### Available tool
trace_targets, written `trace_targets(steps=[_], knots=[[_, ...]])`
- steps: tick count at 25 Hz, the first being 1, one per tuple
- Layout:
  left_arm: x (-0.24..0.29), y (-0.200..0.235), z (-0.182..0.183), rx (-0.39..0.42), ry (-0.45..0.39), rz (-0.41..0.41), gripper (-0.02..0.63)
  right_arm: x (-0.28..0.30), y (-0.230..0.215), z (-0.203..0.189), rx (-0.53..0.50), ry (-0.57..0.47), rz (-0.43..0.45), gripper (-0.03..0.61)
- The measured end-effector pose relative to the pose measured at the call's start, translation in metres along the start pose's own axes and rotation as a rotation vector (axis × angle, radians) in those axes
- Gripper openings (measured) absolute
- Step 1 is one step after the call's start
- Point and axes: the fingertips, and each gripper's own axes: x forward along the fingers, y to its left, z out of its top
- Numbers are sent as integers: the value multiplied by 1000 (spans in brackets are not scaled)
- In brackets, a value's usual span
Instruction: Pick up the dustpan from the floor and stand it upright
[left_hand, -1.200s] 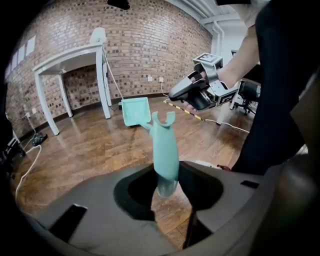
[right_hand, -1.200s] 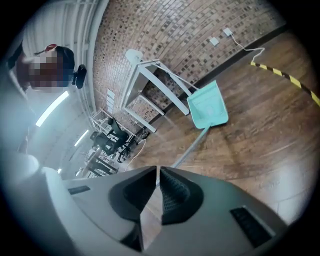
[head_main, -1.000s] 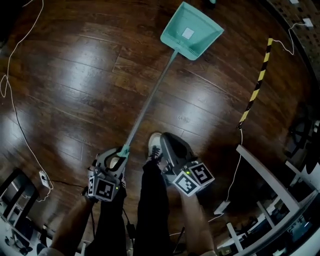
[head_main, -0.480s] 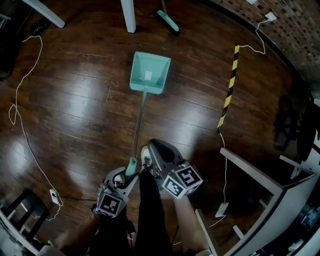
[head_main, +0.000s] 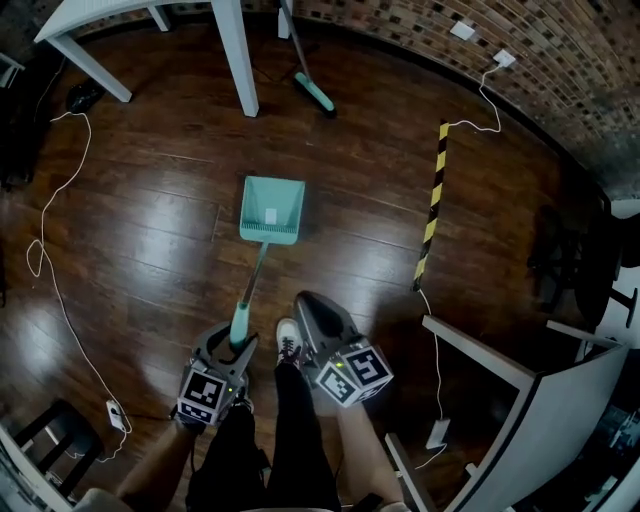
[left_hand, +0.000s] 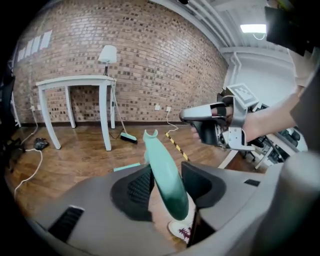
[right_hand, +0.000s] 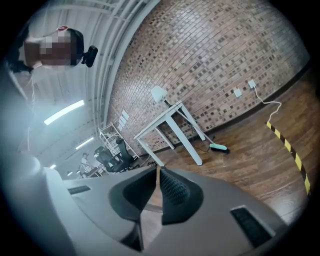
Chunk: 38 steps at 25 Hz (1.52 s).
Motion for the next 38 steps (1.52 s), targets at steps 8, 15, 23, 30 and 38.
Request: trace_targets(steps=[8, 15, 23, 30, 38], knots=[[-6, 46, 35, 41, -74, 106, 198, 18, 18, 22, -135, -22, -19, 28], [-35, 55, 69, 11, -166, 203, 198, 14, 27, 47, -87, -76, -36, 28], [-81, 71, 119, 41, -293, 288, -2, 0, 58, 81, -217, -114, -58, 25], [-128, 63, 172, 109, -378, 233, -8, -34, 98, 118, -285, -184, -69, 25], [-224, 19, 224, 200, -474, 159, -6, -111, 181, 169, -326, -314, -125, 25]])
